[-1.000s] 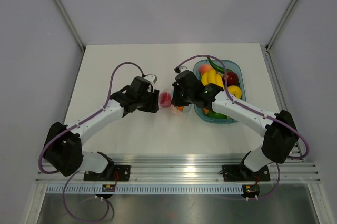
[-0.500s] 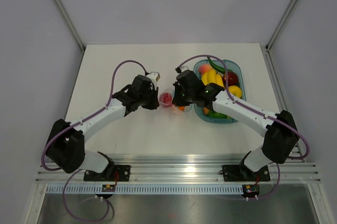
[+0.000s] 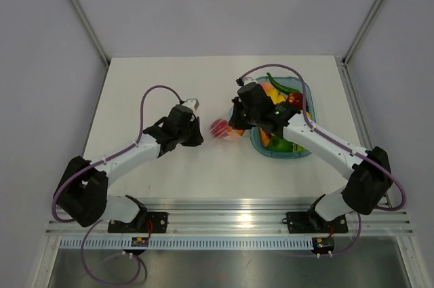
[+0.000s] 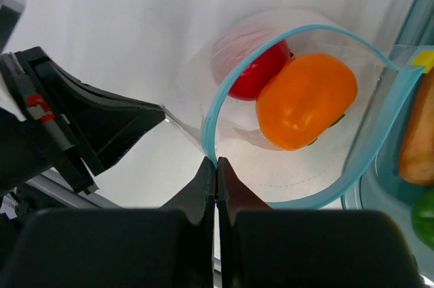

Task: Place the food in the zip-top bag and seal the zipper
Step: Adjust the zipper food storage bag at the center of the board.

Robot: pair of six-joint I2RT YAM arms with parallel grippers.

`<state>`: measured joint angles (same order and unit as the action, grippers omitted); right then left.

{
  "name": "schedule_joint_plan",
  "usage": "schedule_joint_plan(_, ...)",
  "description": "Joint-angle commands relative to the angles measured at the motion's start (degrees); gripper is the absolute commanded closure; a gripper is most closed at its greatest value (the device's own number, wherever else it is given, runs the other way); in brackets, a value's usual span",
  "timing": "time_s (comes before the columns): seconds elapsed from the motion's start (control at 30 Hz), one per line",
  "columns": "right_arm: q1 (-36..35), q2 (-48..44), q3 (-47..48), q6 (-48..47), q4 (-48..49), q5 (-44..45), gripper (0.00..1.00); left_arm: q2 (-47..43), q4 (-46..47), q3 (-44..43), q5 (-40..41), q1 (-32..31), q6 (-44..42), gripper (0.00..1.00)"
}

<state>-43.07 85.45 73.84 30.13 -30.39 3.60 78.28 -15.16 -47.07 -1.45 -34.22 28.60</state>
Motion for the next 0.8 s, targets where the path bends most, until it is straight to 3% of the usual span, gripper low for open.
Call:
schedule_joint_plan(0.0,1.67,-2.83,3.58,-2.18,-0.11,1.77,1.00,-2.87,1.45,2.42,1.98,0.73,1.81,1.00)
schedule_joint_plan(0.2,1.76,-0.11,4.82,-5.87,0.16,-6.39,1.00,-4.01,-1.79,0.50,1.81,1.34,1.81,0.96)
schedule_joint_plan(0.27,1.76,0.50,4.64,-7.10,0.95,-10.09,0.99,-4.62,-4.25,-0.56,1.81,2.13,1.99,0.80)
schedule_joint_plan(0.33,1.50,0.94,4.47,-7.98,0.95,-12.55,0.91,-6.11,-6.90,-1.27,0.33,3.63,2.07,0.59)
schedule_joint_plan(0.37,1.15,1.21,4.47,-8.59,0.86,-13.00,0.86,-7.25,-7.95,-1.44,0.05,4.24,2.16,0.52)
schedule_joint_plan(0.4,0.88,1.38,4.55,-8.86,0.51,-13.17,0.72,-9.35,-8.48,-1.62,0.05,5.38,2.34,0.36)
schedule_joint_plan(0.53,0.71,1.48,4.38,-8.95,-0.54,-10.90,0.56,-12.01,-11.55,-6.00,-0.22,7.23,1.20,0.34)
schedule_joint_plan(0.77,0.88,-2.12,3.68,-7.90,-4.15,-4.13,0.51,-10.87,-14.29,-12.77,-1.18,7.06,-0.30,0.34)
